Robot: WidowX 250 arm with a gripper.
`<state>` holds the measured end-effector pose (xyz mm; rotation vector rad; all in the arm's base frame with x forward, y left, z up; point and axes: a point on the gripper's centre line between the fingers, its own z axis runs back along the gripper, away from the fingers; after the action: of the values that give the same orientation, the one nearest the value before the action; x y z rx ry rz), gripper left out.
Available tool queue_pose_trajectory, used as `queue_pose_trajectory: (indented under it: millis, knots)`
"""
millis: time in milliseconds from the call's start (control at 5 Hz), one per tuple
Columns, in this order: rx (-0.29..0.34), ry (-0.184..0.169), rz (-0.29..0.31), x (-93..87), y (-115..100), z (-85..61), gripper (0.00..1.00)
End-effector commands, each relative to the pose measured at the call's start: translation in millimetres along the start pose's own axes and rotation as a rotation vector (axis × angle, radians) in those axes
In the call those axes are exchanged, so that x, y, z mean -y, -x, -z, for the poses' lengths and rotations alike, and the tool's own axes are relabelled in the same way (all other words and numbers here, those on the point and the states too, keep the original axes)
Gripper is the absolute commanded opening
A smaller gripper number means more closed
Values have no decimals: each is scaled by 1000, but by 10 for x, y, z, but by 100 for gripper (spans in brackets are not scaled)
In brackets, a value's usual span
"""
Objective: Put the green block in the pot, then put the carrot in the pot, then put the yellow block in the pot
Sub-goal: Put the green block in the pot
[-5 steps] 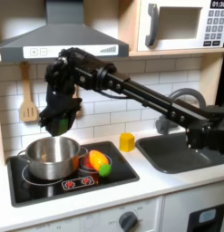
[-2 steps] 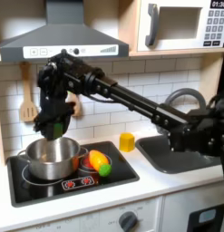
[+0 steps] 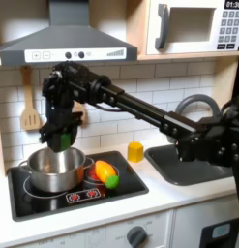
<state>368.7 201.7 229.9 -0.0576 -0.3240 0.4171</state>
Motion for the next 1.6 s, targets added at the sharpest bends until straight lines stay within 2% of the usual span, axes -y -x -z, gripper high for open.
queue_pose_trajectory:
  millis: [0, 200, 600, 800, 1000, 1200, 1400]
  knots:
    - [-40, 17, 13, 54, 70, 194, 0]
    - [-50, 14, 8, 51, 87, 206, 0]
    - [-90, 23, -7, 75, 164, 318, 0]
    - [-95, 28, 4, 119, 162, 335, 67]
    - [-84, 17, 1, 87, 169, 282, 68]
    - [-92, 22, 5, 130, 208, 313, 66]
    - [-105, 8, 31, 184, 279, 331, 75]
